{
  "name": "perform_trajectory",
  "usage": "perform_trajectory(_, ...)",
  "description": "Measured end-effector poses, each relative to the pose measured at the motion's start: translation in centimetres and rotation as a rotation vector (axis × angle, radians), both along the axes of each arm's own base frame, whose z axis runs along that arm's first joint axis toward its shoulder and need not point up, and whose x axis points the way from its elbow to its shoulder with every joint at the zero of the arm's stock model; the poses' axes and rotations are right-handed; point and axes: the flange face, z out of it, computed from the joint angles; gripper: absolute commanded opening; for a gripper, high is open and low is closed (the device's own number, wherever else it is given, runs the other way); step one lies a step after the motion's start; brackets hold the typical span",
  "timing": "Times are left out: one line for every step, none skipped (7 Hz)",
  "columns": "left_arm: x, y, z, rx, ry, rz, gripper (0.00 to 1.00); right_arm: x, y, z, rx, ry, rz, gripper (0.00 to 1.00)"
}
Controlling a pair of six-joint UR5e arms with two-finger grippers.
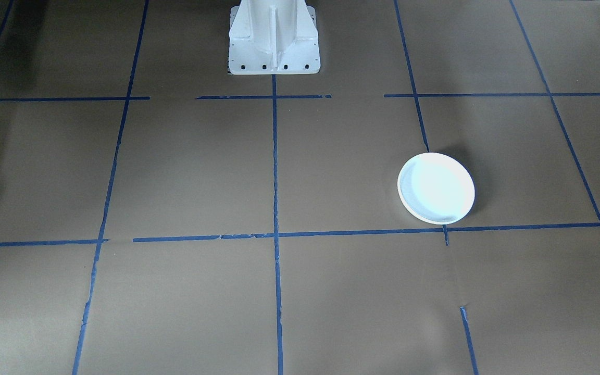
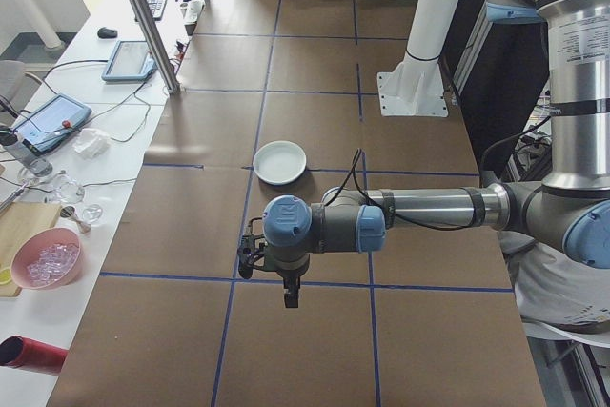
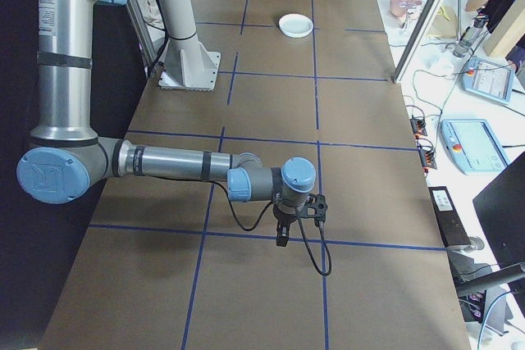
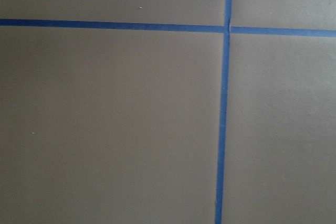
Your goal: Stack plate in center
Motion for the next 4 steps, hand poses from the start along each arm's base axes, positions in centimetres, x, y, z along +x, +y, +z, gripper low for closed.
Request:
perform_trajectory(0.04, -0.19, 0.43, -0.002, 0.005, 0.002, 1.0, 0.0, 0.0, 0.0, 0.0, 0.0, 0.0, 1.0)
perform_trajectory(0.03, -0.4, 0.5, 0.002, 0.005, 0.004, 1.0, 0.0, 0.0, 0.0, 0.0, 0.0, 0.0, 1.0)
perform_trajectory(0.02, -0.49, 0.58, 0.009, 0.004, 0.006, 1.0, 0.0, 0.0, 0.0, 0.0, 0.0, 0.0, 1.0)
perform_trajectory(-0.01, -0.51, 0.67, 0.018, -0.001, 0.007, 1.0, 0.0, 0.0, 0.01, 0.0, 0.0, 0.0, 1.0)
